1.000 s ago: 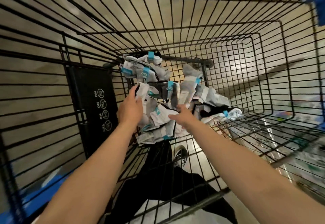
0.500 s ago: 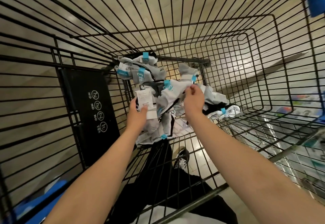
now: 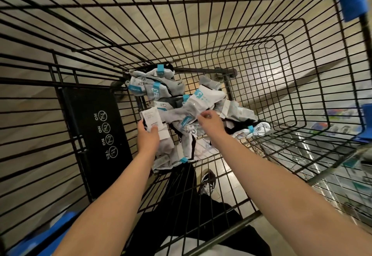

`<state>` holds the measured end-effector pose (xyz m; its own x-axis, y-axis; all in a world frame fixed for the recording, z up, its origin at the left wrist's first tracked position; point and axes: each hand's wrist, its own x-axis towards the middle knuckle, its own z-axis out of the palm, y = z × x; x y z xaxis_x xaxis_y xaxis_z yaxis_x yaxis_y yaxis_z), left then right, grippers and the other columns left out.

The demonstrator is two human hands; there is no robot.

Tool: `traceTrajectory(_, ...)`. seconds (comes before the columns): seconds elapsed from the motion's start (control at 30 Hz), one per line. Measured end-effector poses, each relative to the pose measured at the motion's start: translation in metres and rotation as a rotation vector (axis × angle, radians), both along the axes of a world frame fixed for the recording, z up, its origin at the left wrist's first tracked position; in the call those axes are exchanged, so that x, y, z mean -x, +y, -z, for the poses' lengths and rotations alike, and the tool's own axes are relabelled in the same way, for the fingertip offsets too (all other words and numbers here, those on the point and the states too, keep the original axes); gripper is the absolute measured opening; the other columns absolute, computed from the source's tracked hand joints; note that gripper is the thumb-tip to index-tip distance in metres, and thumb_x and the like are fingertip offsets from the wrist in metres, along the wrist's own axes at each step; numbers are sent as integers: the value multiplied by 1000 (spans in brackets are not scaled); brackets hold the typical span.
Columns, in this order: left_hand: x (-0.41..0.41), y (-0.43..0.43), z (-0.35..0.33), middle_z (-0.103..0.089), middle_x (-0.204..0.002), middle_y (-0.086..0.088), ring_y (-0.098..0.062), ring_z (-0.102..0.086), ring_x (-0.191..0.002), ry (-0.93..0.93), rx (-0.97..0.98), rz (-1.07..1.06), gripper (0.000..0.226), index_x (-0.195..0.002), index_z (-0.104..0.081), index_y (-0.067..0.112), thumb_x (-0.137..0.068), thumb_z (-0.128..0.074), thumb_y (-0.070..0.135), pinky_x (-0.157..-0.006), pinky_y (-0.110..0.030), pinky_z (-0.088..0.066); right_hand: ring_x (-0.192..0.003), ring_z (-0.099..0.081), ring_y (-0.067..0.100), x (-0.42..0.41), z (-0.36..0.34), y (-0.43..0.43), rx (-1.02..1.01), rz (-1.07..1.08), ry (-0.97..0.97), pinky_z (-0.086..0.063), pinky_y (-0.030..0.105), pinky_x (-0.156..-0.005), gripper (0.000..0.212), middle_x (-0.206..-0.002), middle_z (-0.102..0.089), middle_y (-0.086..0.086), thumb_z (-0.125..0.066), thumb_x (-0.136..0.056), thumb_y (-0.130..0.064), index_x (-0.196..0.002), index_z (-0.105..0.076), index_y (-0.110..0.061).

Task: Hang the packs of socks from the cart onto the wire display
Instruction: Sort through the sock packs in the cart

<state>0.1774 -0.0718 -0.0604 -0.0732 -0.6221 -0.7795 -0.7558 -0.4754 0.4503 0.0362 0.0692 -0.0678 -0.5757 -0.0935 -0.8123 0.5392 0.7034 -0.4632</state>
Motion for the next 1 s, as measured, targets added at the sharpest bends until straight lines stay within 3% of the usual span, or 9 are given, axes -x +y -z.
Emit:
traceTrajectory(0.13, -6, 2, 1, -59, -137, -2, -16, -58, -104, 41, -26, 5, 50, -149, -38, 22, -101, -53, 15, -84, -29, -45, -111, -61, 25, -11, 3, -11, 42, -276, 79, -54, 48, -93, 84, -130, -61, 7, -79, -82, -31, -145, -23, -40)
traceTrajectory(0.23, -5, 7, 2, -59, -136, -2, -16, -57, -105, 84, -55, 47, 50, -148, -39, 22, -101, -54, 17, -85, -29, -45, -106, -53, 21, -11, 12, -23, 53, -460, 213, -48, 38, -87, 106, -124, -51, 4, -82, -81, -26, -152, -7, -45)
traceTrajectory(0.37, -4, 9, 8, -59, -132, -4, -16, -58, -102, 115, -61, 61, 46, -145, -42, 21, -101, -54, 18, -80, -28, -45, -125, -44, 33, -5, 30, -36, -164, -797, 180, -47, 40, -99, 66, -134, -33, 11, -73, -90, -19, -144, -43, -40)
traceTrajectory(0.43, -4, 9, 10, -59, -130, -1, -17, -59, -103, 123, -76, 64, 48, -146, -40, 22, -101, -54, 18, -80, -28, -47, -126, -45, 33, 0, 37, -34, -193, -815, 171, -45, 36, -99, 56, -136, -35, 11, -67, -90, -6, -140, -55, -30)
traceTrajectory(0.53, -2, 7, 11, -59, -125, 4, -18, -61, -105, 121, -93, 59, 52, -150, -37, 25, -102, -54, 20, -85, -32, -51, -114, -57, 31, 7, 34, -30, -64, -639, 255, -49, 37, -96, 53, -127, -56, 11, -54, -91, 1, -136, -61, -24)
traceTrajectory(0.63, 2, 6, 9, -59, -130, 4, -19, -62, -109, 124, -102, 59, 55, -151, -34, 27, -101, -56, 22, -91, -37, -54, -100, -67, 18, 11, 19, -27, 114, -269, 191, -56, 37, -91, 43, -112, -70, 2, -64, -87, -1, -124, -69, -24)
traceTrajectory(0.83, 16, 7, -6, -58, -128, 6, -17, -60, -108, 170, -91, 52, 52, -150, -36, 29, -102, -56, 24, -94, -37, -53, -77, -58, 8, 21, -9, -20, 267, -49, 186, -50, 13, -66, 22, -87, -64, -4, -72, -92, -17, -113, -69, -19)
traceTrajectory(0.9, 23, 8, -12, -60, -127, 6, -15, -62, -105, 209, -84, 49, 52, -149, -37, 29, -102, -56, 24, -89, -33, -52, -83, -55, 10, 25, -12, -19, 216, -98, 239, -45, 15, -72, 21, -97, -61, 1, -73, -92, -28, -111, -70, -22)
traceTrajectory(1.0, 36, 8, -20, -61, -130, 5, -13, -64, -104, 256, -78, 46, 49, -147, -40, 29, -101, -57, 25, -86, -30, -54, -111, -42, 15, 33, -20, -20, 110, -137, 354, -36, 24, -99, 24, -119, -43, 2, -72, -91, -39, -109, -68, -24)
